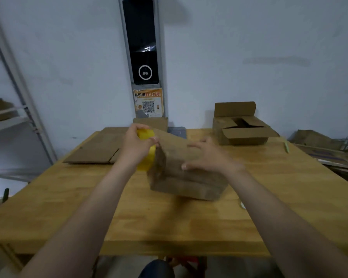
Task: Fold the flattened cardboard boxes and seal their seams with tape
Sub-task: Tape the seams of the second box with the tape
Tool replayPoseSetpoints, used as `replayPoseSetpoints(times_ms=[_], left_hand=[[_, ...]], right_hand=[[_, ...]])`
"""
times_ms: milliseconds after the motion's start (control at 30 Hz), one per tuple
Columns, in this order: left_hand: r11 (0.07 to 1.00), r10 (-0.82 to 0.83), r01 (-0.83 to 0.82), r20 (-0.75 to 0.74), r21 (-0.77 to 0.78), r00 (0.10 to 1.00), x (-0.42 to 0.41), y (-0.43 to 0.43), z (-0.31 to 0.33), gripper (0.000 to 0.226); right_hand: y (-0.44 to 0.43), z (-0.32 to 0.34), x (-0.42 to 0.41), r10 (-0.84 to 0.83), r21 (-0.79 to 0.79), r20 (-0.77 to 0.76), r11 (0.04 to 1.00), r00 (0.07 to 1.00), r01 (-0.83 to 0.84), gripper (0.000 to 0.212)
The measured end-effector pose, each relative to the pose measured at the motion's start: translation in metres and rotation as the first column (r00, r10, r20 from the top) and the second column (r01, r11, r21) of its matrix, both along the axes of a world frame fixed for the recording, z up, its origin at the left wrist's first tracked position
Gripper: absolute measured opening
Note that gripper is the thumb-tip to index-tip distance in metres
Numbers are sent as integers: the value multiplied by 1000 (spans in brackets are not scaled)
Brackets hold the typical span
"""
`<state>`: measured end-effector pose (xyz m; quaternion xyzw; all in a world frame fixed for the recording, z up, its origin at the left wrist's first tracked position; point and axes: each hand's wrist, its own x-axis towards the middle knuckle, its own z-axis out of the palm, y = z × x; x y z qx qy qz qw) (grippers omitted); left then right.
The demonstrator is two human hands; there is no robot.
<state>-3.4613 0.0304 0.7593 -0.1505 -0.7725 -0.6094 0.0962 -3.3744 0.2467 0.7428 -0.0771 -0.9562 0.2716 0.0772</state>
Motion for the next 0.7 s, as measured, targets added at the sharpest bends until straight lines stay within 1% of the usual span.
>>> replayPoseSetpoints(times_ms=[67,133,167,233,333,400,467,500,533,567,633,700], left_hand=[[997,-76,78,53,-21,996,8,4,-19,28],[995,-93,96,96,-29,991,10,1,-31,26],[995,-86,92,100,-51,991,10,-1,-33,27],[990,-85,94,83,-106,993,10,-5,-33,30],[981,-137,141,39,-134,990,11,-6,-31,30],[973,-186,187,18,-137,982,15,-6,-29,29],[972,-208,207,1,-114,978,18,-7,-31,29],[973,-208,205,-13,-101,978,18,-7,-33,29],[976,-197,193,-31,-104,980,18,-8,-34,29],[977,-175,166,-56,-133,983,17,-8,-37,28],[968,-126,97,-114,-230,985,9,-8,-43,27],[941,-130,75,-150,-329,980,-3,-6,-45,28]], right_hand=[[-3,-24,-3,62,56,126,996,990,-69,73],[1,-46,-3,70,161,158,982,985,-96,58],[4,-53,-1,70,206,148,974,987,-100,54],[9,-60,3,76,254,113,962,991,-102,53],[9,-58,10,70,340,51,937,996,-83,52],[7,-57,13,10,439,3,898,1000,-10,57],[6,-60,17,-82,528,-71,842,994,107,63],[5,-62,19,-126,525,-100,836,987,160,62],[5,-66,22,-164,487,-115,850,980,199,58],[6,-70,24,-185,414,-128,882,974,222,53],[3,-75,31,-192,206,-140,954,971,219,45],[-5,-80,37,-179,-33,-70,984,981,177,46]])
